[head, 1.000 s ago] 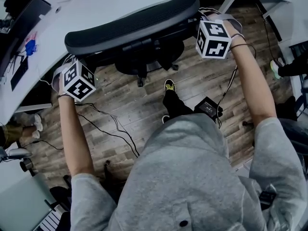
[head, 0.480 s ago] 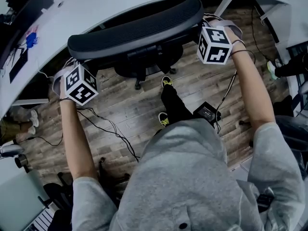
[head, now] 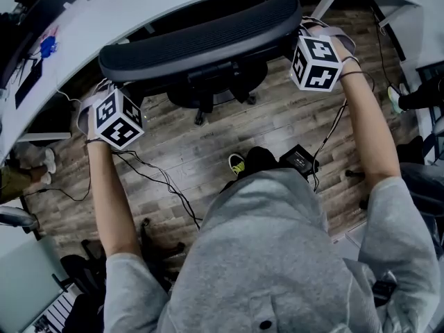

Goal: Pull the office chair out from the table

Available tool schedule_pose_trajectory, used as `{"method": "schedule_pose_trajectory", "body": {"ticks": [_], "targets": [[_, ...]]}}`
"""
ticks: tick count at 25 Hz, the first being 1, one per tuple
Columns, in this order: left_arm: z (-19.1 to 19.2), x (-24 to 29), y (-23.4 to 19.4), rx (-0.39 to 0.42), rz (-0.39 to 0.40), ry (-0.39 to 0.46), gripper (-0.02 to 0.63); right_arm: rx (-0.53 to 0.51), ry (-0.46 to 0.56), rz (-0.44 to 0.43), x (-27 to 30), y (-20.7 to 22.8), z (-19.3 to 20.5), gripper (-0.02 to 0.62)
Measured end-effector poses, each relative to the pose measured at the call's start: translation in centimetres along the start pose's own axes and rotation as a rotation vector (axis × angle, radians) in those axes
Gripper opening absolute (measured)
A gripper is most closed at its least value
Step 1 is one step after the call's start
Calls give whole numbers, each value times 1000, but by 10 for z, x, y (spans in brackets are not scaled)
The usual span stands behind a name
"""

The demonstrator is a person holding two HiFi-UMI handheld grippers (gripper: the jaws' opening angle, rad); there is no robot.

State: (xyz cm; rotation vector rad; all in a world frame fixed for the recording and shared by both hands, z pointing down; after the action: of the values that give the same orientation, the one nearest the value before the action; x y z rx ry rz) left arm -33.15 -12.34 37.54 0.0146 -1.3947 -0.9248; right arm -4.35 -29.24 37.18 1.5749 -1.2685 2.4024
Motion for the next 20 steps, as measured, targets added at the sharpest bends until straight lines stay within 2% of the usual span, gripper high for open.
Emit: {"method": "schedule_pose_trajectory", "body": {"ticks": [13, 20], "targets": [[-3, -6, 12, -15, 3, -23, 123, -23, 17, 3, -4, -2, 3, 144], [-5, -19, 33, -20, 5, -28, 123, -27, 14, -7, -19, -21, 2, 143]]}}
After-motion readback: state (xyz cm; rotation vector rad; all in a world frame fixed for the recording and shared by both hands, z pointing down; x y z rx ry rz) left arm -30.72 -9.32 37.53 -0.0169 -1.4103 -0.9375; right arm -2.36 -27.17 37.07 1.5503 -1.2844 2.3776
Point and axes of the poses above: the fingertips, and each gripper's own axes: x forward along the fingers, y to its right, z out of its underside, the point moved 4 cm from there along -x, backward along the fingers, and after that the axes turned 4 degrees about -x, right-handed, at the moved point
